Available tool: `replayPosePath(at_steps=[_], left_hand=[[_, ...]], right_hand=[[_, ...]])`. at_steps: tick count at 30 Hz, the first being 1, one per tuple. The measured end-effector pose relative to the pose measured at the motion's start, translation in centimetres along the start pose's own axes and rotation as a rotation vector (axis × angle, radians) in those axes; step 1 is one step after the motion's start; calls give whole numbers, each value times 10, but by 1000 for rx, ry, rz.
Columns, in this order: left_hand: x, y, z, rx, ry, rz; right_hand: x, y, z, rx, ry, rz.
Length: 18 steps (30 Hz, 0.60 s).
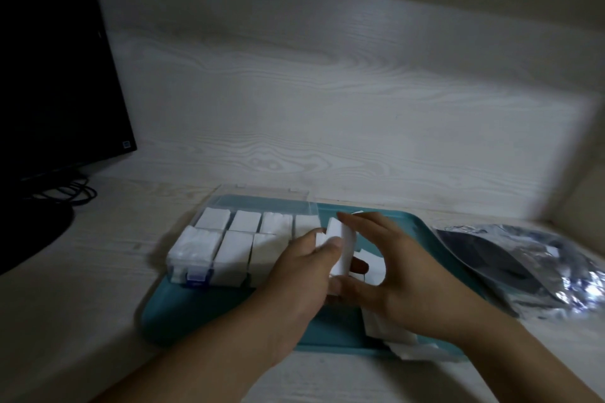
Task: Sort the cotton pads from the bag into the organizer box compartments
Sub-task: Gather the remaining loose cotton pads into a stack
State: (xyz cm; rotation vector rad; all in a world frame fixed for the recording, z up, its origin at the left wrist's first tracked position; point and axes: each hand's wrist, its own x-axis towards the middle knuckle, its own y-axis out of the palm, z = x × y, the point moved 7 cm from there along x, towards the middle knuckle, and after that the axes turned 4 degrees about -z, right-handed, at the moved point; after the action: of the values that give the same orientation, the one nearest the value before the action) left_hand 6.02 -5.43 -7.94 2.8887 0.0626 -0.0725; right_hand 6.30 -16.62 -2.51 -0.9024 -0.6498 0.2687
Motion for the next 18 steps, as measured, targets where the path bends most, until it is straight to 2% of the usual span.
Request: replayPosePath(at_steps=[2,4,7,12,18], left_hand=[[0,0,-1,-36,0,3],[-2,2,-4,-85,-3,22],[-4,6,-5,-174,-55,22],[-7,8,1,-270,-215,71],[-7,8,0,-303,-229,106]], right_hand=[[2,-3,-3,115,67,-36],[4,-10,-8,230,123,-141],[7,-16,-13,291,174,-238],[6,-16,-10,348,175,-247],[3,-10,-1,272,115,-247]])
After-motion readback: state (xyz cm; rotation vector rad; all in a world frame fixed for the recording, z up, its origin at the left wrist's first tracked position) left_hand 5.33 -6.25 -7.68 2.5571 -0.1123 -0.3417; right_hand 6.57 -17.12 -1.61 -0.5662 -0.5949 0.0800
